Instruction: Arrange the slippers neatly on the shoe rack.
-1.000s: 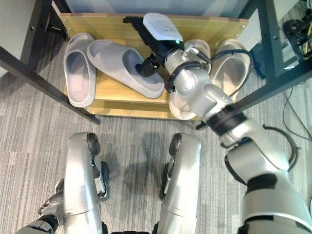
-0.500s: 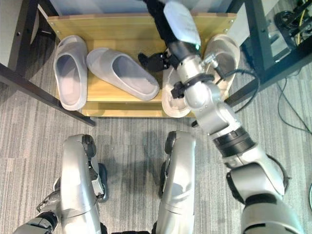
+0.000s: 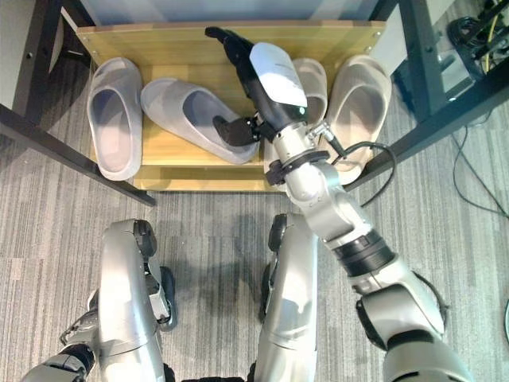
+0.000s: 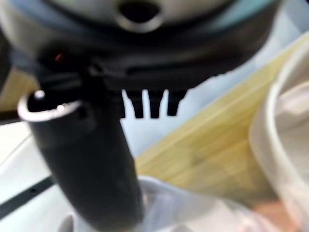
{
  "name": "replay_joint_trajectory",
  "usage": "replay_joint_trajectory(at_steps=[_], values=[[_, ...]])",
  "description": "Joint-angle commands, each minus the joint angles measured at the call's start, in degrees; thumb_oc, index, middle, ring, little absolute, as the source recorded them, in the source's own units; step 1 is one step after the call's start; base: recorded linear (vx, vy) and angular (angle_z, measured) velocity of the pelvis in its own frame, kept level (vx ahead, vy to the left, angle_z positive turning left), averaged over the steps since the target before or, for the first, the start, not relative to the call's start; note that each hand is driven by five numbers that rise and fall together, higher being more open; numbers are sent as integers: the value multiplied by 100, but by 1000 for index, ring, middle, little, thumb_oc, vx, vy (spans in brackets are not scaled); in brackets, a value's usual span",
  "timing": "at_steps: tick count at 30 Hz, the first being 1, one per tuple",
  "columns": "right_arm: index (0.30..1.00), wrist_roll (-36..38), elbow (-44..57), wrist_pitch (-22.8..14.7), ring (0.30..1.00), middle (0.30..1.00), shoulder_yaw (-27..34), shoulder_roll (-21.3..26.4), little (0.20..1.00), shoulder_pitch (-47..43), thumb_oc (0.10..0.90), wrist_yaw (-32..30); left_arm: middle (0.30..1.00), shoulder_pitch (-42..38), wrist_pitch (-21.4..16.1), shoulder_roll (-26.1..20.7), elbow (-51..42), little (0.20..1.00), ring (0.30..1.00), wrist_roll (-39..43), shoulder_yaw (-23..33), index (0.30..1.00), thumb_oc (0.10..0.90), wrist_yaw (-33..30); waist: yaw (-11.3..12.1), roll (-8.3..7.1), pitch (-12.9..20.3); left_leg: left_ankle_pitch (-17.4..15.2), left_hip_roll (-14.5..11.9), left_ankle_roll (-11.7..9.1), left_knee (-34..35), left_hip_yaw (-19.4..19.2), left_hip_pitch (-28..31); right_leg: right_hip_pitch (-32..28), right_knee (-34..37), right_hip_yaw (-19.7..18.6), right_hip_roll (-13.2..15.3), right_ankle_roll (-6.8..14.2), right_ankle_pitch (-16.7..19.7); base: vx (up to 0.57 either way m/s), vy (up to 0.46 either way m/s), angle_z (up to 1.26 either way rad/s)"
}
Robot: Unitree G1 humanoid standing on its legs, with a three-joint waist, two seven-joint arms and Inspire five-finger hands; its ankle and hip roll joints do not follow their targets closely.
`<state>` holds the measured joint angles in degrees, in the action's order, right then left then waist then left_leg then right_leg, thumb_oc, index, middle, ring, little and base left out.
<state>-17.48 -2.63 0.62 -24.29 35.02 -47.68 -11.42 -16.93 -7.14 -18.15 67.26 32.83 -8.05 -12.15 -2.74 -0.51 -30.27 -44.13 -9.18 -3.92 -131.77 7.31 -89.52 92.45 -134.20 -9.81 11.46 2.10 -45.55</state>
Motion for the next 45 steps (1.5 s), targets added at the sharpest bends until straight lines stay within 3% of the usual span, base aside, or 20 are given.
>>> replay_joint_trajectory(at_steps=[1, 12, 23, 45], values=[[900, -162, 1031, -436, 900, 900, 517, -156, 900, -322, 800, -199, 900, 54, -146, 92, 82, 900, 900, -264, -3, 900, 800, -146, 245, -84, 141, -84, 113, 194, -131, 724, -43, -249, -125, -634, -89, -264, 67, -32, 7, 0], [900, -645, 1758, -534, 900, 900, 687, -335, 900, 587, 800, -194, 900, 135, -141, 169, -3, 900, 900, -397, 43, 900, 800, -258, 208, -159, 68, -78, 103, 203, -143, 715, -43, -251, -122, -639, -117, -261, 106, -8, 1, 0], [900, -553, 1685, -585, 900, 900, 301, -683, 900, 1086, 800, -14, 900, 223, -142, 219, -49, 900, 900, -445, -20, 900, 800, -299, 178, -120, 52, -65, 98, 201, -146, 691, -43, -250, -147, -640, -142, -246, 91, 0, 0, 0], [900, -340, 1504, -653, 900, 900, -535, -1182, 900, 962, 800, 432, 900, 347, -106, 159, -35, 900, 900, -378, 13, 900, 800, -310, 127, -6, 50, -42, 108, 164, -207, 743, -43, -249, -179, -696, -185, -215, 113, 0, -1, -1]])
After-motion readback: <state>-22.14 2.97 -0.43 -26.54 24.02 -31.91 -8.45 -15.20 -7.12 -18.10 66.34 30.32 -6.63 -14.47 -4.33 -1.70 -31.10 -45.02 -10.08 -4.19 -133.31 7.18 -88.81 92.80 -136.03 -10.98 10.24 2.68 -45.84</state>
